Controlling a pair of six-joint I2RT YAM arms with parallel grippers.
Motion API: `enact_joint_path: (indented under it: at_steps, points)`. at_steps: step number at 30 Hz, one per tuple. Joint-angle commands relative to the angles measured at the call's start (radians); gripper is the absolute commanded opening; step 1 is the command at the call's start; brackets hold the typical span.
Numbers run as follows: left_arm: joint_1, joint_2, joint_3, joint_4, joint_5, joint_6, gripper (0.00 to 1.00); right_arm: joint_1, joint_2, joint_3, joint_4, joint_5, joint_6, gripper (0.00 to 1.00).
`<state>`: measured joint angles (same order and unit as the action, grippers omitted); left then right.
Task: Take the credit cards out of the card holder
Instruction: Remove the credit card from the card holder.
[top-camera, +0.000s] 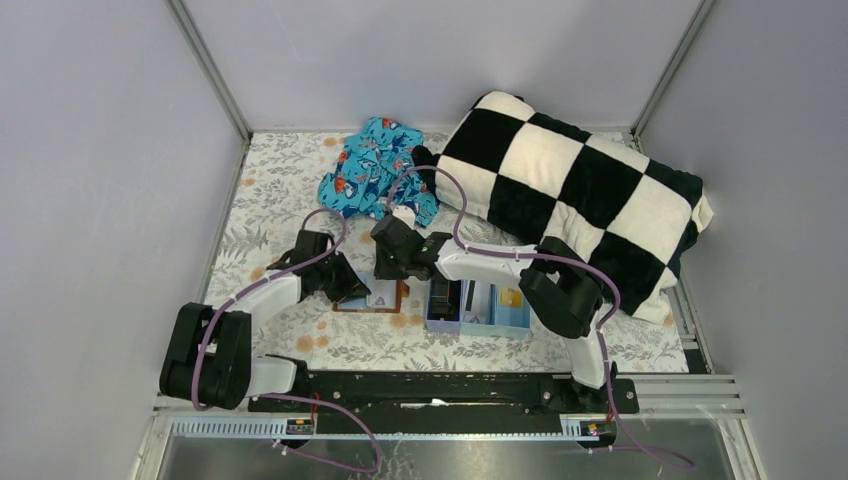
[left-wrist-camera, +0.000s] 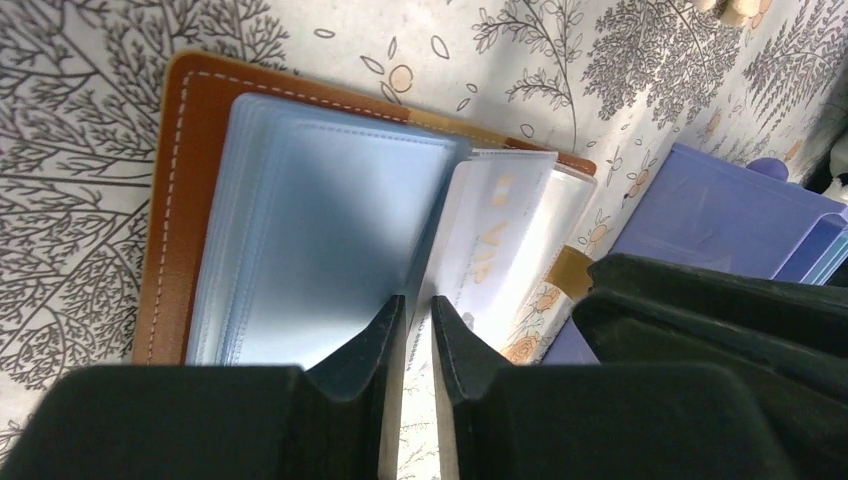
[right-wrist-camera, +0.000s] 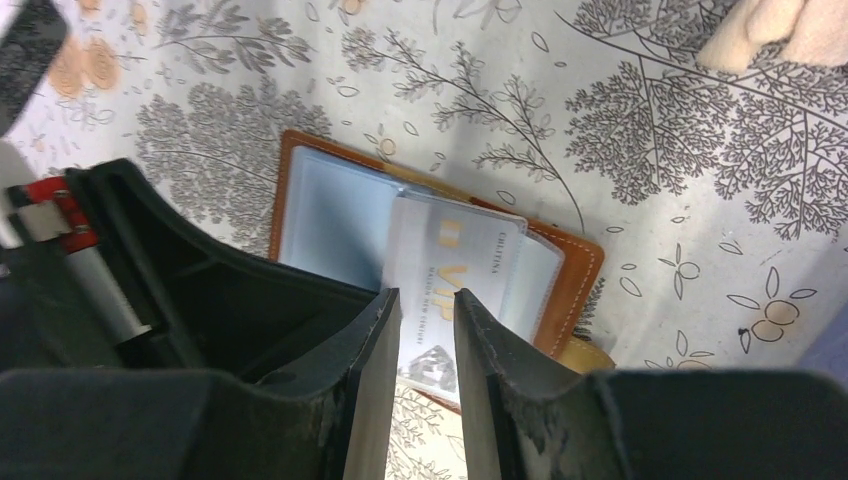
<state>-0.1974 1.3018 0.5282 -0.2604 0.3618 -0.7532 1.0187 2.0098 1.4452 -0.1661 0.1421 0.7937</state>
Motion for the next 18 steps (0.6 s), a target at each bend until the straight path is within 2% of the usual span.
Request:
enact_joint_path:
  at_steps: [1, 5, 12, 18]
  points:
    - [0.02, -0.041, -0.019, 0.06, 0.017, -0.022, 0.2, -0.014, 0.012, -0.02, 0.004, 0.0, 0.015, 0.34]
    - [0.041, -0.041, -0.039, 0.103, 0.072, -0.043, 0.2, -0.016, 0.006, -0.052, 0.03, 0.0, 0.024, 0.34]
    - [0.053, -0.049, -0.058, 0.14, 0.107, -0.044, 0.13, -0.018, 0.039, -0.054, 0.015, -0.007, 0.035, 0.33]
    - [0.054, -0.024, -0.069, 0.155, 0.116, -0.04, 0.19, -0.028, 0.041, -0.065, 0.018, -0.018, 0.037, 0.33]
